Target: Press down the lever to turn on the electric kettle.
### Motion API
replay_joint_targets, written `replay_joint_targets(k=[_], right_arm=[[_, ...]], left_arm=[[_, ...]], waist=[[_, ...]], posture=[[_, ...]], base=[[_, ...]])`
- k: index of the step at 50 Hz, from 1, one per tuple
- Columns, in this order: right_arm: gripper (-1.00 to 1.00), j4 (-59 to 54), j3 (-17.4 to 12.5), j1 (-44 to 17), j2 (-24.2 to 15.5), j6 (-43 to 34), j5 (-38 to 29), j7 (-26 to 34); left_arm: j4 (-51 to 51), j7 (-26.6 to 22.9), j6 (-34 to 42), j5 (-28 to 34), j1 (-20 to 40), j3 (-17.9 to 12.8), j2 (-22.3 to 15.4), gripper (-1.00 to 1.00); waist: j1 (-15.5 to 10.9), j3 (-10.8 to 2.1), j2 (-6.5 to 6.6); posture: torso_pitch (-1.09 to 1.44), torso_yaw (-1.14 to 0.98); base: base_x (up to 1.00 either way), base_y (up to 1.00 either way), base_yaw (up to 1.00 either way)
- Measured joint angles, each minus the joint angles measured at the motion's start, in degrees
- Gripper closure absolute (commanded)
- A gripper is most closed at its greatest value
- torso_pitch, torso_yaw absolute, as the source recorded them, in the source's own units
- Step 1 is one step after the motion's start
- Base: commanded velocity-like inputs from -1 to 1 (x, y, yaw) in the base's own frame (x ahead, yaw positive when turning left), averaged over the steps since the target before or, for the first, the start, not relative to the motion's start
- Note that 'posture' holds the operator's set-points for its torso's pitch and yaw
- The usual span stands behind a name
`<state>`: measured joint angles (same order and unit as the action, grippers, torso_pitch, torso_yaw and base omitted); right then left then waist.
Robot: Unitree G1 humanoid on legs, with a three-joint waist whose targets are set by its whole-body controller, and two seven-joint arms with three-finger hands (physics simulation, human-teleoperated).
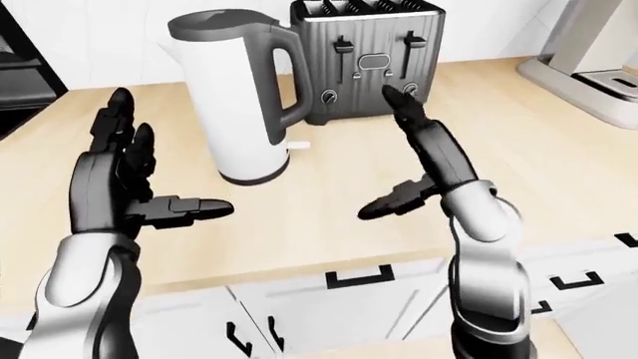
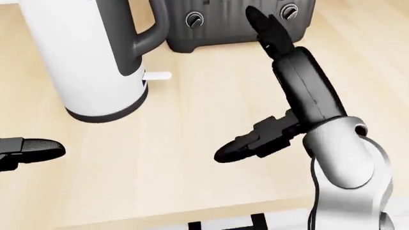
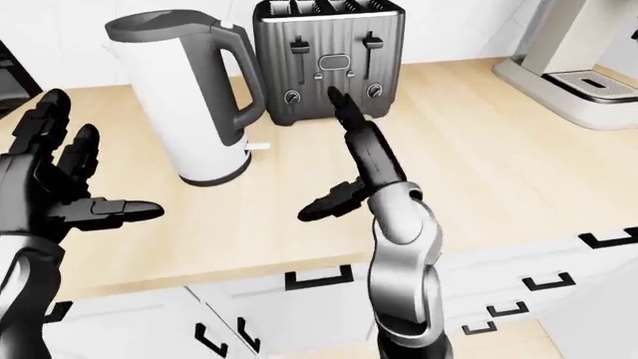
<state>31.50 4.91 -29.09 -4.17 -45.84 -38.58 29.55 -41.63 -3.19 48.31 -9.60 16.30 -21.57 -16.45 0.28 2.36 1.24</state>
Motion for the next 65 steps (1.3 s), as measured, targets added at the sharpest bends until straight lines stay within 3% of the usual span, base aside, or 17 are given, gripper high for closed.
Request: replay_joint_targets(k=[3,7,14,27,47,60,65], right_arm=[[-1.0,-0.6,2.7,-2.0,-0.2,-0.5,-6.1,6.3],[-1.0,-3.1,4.0,-3.8,2.0,1.4,-13.9,15.5],[-1.0,-8.2,2.2,-10.8,4.9,6.5,-24.9,28.1],[-1.0,-11.8,0.4,-21.0,4.7,11.4,-34.4,48.3],[-1.0,-16.6,1.6,-25.7,7.8,21.8,-39.6,57.3],[-1.0,-13.3,3.6,-19.1,12.1,26.0,-43.7,61.6],[-1.0,-15.6,2.7,-21.3,12.0,26.6,-44.0,62.1]], left_arm=[[0.1,0.0,0.2,-0.1,0.4,0.3,-0.1,-1.0],[0.3,0.1,0.0,-0.2,0.5,0.6,0.0,-1.0],[0.8,0.2,0.1,-0.3,0.8,0.7,-0.1,-1.0],[0.8,0.3,-0.1,-0.6,0.8,0.4,-0.4,-1.0],[0.8,0.7,0.4,-1.5,1.3,-0.2,-1.0,-1.0],[0.6,0.7,0.4,-1.9,0.7,-0.9,-1.2,-1.0],[0.7,0.7,0.2,-2.0,0.5,-0.9,-1.1,-1.0]], waist=[[0.1,-0.04,0.16],[0.2,-0.12,0.38],[0.3,0.13,1.04],[0.7,0.01,1.46],[1.3,0.05,2.03],[1.6,0.3,2.26],[1.9,0.34,2.51]], posture=[[0.0,0.0],[0.0,0.0],[0.0,0.0],[0.0,0.0],[0.0,0.0],[0.0,0.0],[0.0,0.0]], base=[[0.0,0.0,0.0],[0.0,0.0,0.0],[0.0,0.0,0.0],[0.0,0.0,0.0],[0.0,0.0,0.0],[0.0,0.0,0.0],[0.0,0.0,0.0]])
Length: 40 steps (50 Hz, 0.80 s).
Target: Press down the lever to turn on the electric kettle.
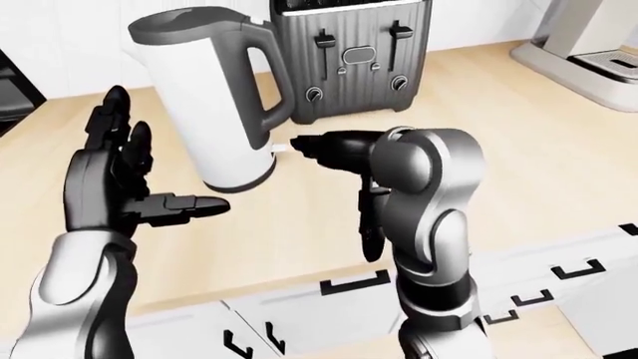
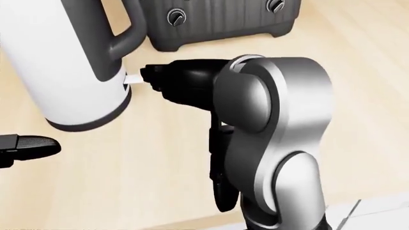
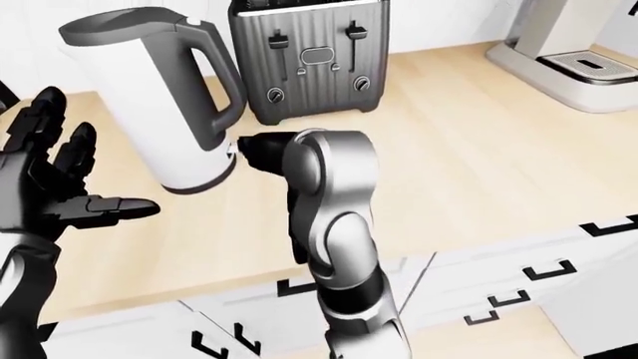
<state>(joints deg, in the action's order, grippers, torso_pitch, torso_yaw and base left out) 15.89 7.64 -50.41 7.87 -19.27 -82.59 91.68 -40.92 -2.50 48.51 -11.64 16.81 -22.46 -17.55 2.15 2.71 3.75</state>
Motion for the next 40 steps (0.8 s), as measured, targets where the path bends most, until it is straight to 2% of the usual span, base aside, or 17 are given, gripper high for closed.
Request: replay_joint_targets(k=[9,18,32,40], right_arm=[[-1.0,-7.2,0.1,-1.5,-0.4,0.9,1.0,-4.4],[-1.0,-9.5,1.9,0.3,2.6,0.7,0.5,-8.2],[-1.0,-16.9,-0.2,-6.0,0.4,-1.2,3.5,-12.5],[-1.0,-20.4,0.0,-7.6,-0.4,-0.6,5.0,-13.2]], left_arm=[[-0.3,0.2,-0.2,-0.3,-0.1,-0.6,-0.1,-1.0],[-0.9,0.1,0.3,-1.1,-0.3,-1.2,-0.2,-1.0],[-0.2,0.4,-0.6,-1.4,-0.7,-1.1,-0.4,-1.0],[-0.1,0.3,-0.9,-1.4,-0.9,-1.0,-0.3,-1.0]], waist=[[0.0,-0.02,0.12],[-0.2,-0.08,0.23],[-0.5,-0.15,0.2],[-0.5,-0.19,0.14]], posture=[[0.0,0.0],[0.0,0.0],[0.0,0.0],[0.0,0.0]], base=[[0.0,0.0,0.0],[0.0,0.0,0.0],[0.0,0.0,0.0],[0.0,0.0,0.0]])
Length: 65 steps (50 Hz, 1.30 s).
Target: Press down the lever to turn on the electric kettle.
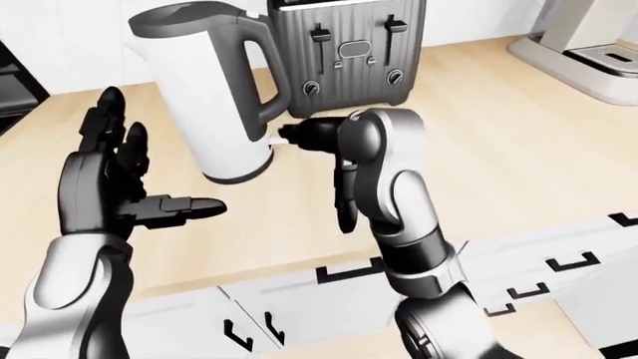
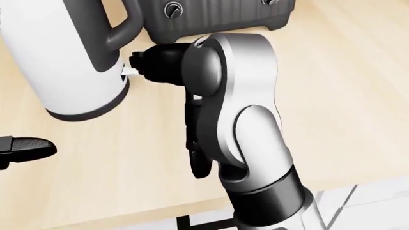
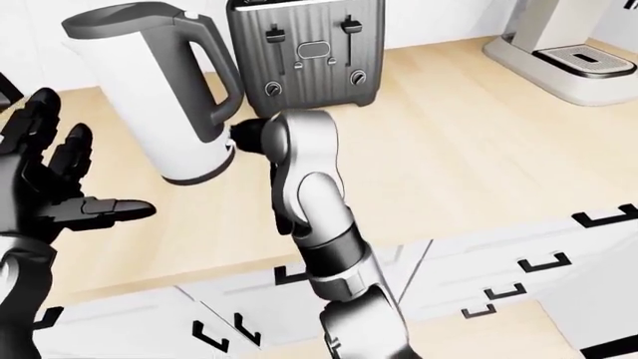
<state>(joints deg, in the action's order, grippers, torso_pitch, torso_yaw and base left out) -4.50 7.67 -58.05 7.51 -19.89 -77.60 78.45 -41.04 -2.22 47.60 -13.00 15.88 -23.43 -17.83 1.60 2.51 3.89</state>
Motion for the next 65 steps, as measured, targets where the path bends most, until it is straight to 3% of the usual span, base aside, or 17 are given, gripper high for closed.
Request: replay_joint_targets(k=[14,21,29,44,65], right_arm=[[-1.0,-9.3,-0.9,-3.4,-1.8,1.8,3.0,-3.9],[-1.0,-12.0,0.3,-4.3,-1.3,2.7,3.2,-5.2],[-1.0,-11.3,1.1,-1.0,-0.3,5.7,0.1,-6.0],[-1.0,-19.4,1.1,-5.1,0.3,8.0,-2.6,-9.5],[-1.0,-16.1,0.9,-2.5,1.0,8.6,-6.8,-7.3]], left_arm=[[0.4,-0.3,-0.5,0.1,-0.4,-0.1,0.2,-1.0],[0.4,-0.5,-0.9,0.2,-0.8,-0.3,0.4,-1.0],[0.9,-0.5,-1.3,0.2,-1.0,-0.7,0.4,-1.0],[1.0,-0.9,-1.7,-0.4,-1.6,-1.2,0.4,-1.0],[1.4,-0.6,-2.2,-0.3,-1.8,-0.9,0.6,-1.0]], waist=[[0.0,-0.17,-0.11],[0.1,-0.16,-0.07],[0.1,-0.21,-0.11],[0.0,-0.3,0.08],[-0.2,-0.99,0.2]], posture=[[0.0,0.0],[0.0,0.0],[0.0,0.0],[0.0,0.0],[0.0,0.0]], base=[[0.0,0.0,0.0],[0.0,0.0,0.0],[0.0,0.0,0.0],[0.0,0.0,0.0],[0.0,0.0,0.0]])
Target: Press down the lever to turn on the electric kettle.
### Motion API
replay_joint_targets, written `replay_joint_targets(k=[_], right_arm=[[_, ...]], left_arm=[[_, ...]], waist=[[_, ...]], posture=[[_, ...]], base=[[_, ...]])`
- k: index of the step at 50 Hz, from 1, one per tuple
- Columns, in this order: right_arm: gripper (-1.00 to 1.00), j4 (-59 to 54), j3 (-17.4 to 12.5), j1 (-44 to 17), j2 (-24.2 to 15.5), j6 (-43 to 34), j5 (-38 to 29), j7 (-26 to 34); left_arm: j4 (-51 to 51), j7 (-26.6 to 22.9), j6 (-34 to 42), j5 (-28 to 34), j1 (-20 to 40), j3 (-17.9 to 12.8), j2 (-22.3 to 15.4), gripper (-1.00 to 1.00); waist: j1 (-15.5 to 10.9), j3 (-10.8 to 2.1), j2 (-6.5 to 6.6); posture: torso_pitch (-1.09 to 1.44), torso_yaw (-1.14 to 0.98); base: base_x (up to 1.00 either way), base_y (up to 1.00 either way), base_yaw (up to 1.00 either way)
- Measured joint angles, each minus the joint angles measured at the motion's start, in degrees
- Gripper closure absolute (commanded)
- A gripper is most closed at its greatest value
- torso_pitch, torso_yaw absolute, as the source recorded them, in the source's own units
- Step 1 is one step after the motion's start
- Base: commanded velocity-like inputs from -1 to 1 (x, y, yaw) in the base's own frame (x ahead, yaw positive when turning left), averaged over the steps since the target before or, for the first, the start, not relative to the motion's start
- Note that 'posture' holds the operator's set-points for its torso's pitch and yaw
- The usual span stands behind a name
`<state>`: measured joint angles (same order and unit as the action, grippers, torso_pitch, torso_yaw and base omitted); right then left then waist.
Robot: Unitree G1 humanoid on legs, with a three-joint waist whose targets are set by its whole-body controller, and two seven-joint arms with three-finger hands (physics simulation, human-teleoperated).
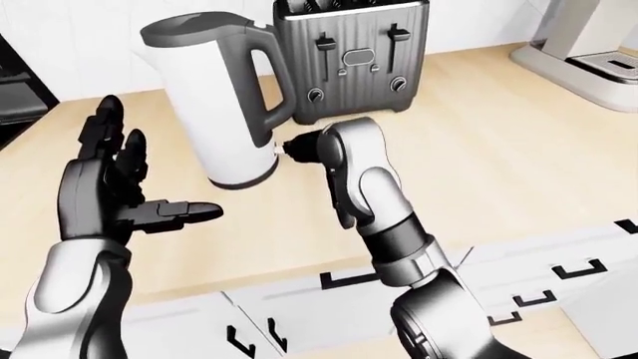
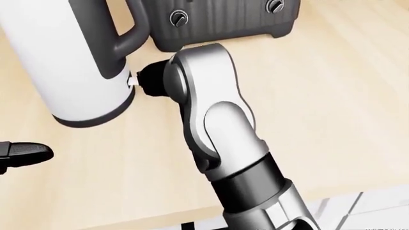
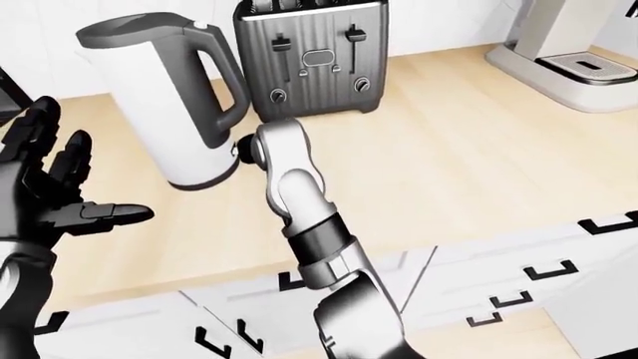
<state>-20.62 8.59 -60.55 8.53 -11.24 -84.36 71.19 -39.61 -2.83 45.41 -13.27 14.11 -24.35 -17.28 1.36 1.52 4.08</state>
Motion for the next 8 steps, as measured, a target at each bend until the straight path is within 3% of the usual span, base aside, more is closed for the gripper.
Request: replay_joint_targets(k=[8], right_arm=[[-1.0,-0.1,0.1,0.0,0.1,-0.2,-0.1,0.0]], left_arm=[[-0.2,0.0,0.0,0.2,0.2,0.5,0.0,-1.0]], waist=[[0.0,0.02,0.07]], posture=[[0.0,0.0]], base=[[0.0,0.0,0.0]])
